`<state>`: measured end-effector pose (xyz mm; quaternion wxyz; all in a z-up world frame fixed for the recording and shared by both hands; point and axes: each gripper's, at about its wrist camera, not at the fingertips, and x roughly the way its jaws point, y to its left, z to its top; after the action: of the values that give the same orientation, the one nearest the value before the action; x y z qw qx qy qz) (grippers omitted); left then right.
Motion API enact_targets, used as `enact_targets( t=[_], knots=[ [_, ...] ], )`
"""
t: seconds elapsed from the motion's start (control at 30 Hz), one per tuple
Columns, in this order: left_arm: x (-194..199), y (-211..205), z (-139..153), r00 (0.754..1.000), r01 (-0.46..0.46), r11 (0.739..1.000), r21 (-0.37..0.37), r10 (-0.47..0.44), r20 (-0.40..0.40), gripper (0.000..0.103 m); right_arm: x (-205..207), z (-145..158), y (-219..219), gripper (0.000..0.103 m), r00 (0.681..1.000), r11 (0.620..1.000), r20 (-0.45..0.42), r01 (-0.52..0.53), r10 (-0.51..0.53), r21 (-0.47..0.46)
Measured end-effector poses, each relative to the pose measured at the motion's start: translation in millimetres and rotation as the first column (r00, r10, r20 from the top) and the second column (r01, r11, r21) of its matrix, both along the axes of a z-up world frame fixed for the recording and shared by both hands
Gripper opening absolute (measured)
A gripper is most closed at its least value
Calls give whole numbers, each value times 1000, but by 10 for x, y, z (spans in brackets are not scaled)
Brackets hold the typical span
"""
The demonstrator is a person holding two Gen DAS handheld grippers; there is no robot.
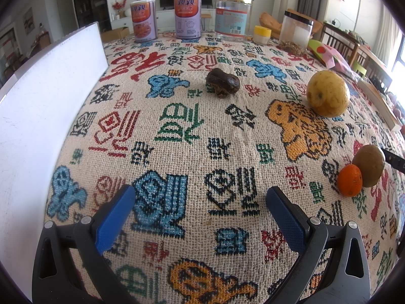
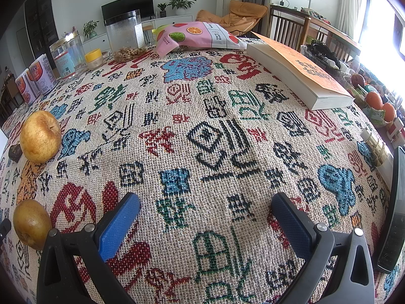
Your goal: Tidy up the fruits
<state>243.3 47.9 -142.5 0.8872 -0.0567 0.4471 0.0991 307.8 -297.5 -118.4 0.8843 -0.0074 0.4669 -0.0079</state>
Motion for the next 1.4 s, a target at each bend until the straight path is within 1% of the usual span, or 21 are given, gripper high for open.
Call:
enact_targets(
  t=[0.9, 1.23, 1.4],
  knots=[
    [-1, 1, 3, 1000, 0, 1000, 0, 0, 0, 102, 6, -3, 10, 103, 1000, 1000, 0, -1, 1, 0],
    [-6, 7, 7, 1000, 1, 1000, -15, -1, 8, 102, 3, -2, 5, 103, 1000, 1000, 0, -1, 1, 1],
    [-4, 1, 2, 1000, 0, 1000, 0, 0, 0, 102, 2, -1, 5, 103, 1000, 1000, 0, -1, 1, 1]
  ],
)
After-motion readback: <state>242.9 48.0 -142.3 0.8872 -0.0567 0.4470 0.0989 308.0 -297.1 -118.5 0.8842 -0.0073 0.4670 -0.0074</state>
